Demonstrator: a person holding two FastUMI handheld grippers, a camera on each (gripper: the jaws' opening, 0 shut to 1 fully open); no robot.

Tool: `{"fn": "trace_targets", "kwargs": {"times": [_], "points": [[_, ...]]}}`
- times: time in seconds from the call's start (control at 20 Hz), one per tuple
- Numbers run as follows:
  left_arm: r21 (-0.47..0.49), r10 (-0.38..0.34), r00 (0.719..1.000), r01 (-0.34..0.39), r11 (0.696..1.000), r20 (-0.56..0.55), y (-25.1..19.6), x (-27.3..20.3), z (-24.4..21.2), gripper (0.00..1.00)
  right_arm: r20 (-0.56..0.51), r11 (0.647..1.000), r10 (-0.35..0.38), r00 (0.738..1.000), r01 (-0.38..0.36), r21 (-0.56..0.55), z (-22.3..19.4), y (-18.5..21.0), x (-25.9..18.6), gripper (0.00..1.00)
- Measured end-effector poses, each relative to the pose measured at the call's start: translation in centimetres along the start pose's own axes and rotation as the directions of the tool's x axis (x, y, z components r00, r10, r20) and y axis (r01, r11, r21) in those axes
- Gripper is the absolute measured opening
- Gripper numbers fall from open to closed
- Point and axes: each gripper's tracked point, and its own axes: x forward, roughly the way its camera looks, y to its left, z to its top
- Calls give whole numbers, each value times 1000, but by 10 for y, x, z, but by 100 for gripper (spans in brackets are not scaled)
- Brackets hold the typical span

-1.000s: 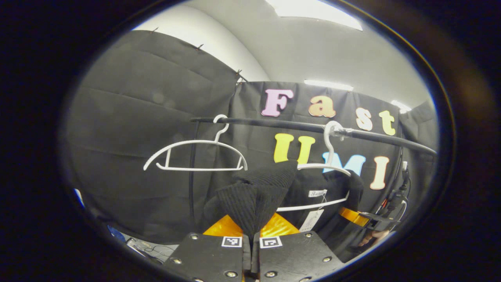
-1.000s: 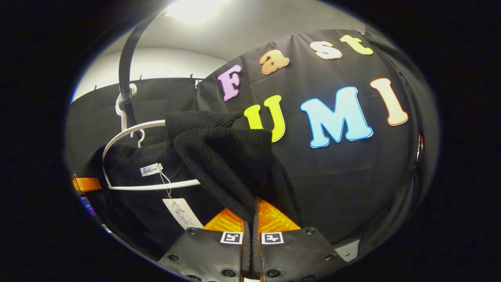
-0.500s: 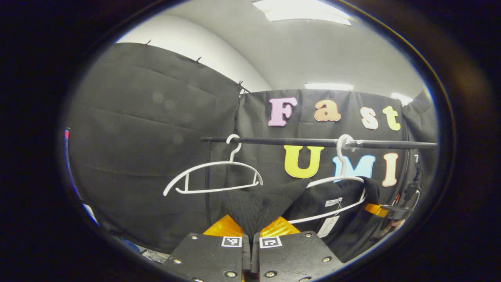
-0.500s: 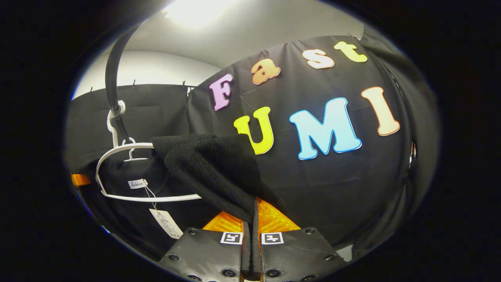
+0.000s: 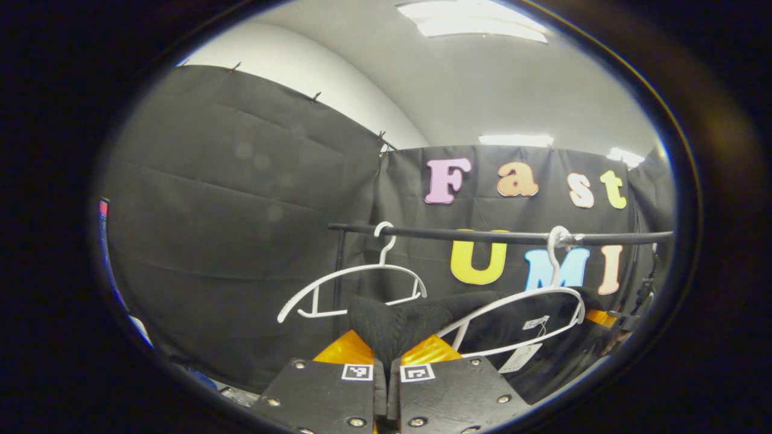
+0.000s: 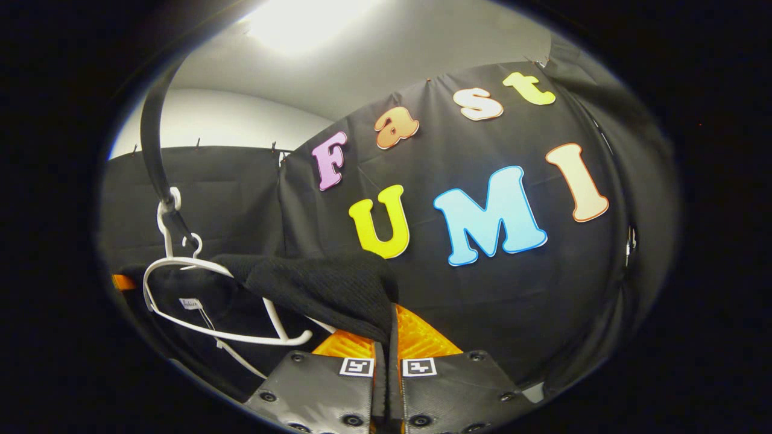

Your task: Grasp the clothes on the hanger with both hands and then place them into the laundry hamper below.

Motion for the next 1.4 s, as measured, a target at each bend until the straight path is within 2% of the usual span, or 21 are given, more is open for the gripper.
{"fn": "trace_targets", "kwargs": {"times": [0.1, 0.15, 0.3, 0.6, 0.65, 0.8, 0.9, 0.95, 1.0, 1.15, 1.4], "points": [[-11, -5, 1000, 5, 1000, -4, 4, 7, -1, 2, 2, 999, -5, 1000, 5, -35, -2, -1, 9, 0], [-3, -6, 1000, 6, 1000, -5, 5, 8, -1, 1, -4, 999, -4, 1000, 3, -49, -5, 0, 13, 3], [21, -17, 1000, 17, 1000, -25, 5, 16, -6, 2, -15, 998, 8, 1000, -9, -65, -13, 2, 26, 4], [-18, -42, 996, 41, 999, -79, 21, 21, -30, 1, -71, 997, 15, 997, -21, -80, -41, -3, 41, 4], [-23, -42, 996, 40, 999, -83, 24, 18, -31, 1, -74, 996, 15, 997, -22, -86, -43, -4, 45, 1], [-4, -39, 994, 39, 999, -103, 25, 23, -42, 1, -96, 995, 21, 995, -30, -94, -57, -6, 52, 4], [-3, -39, 993, 39, 999, -115, 24, 22, -50, 1, -121, 994, 2, 993, -15, -108, -68, -13, 51, 1], [2, -30, 992, 30, 1000, -121, 25, 21, -54, 2, -144, 992, -36, 989, 18, -126, -76, -25, 51, 4], [6, -23, 990, 24, 1000, -138, 26, 23, -63, 1, -180, 994, -40, 983, 21, -107, -88, -33, 47, 0], [9, -13, 982, 15, 1000, -190, 15, 20, -91, 1, -254, 999, -36, 966, 29, -31, -119, -42, 31, 3], [-12, 28, 974, -31, 999, -223, 11, 12, -112, 1, -291, 995, -50, 955, 21, -101, -143, -46, 5, 4]]}}
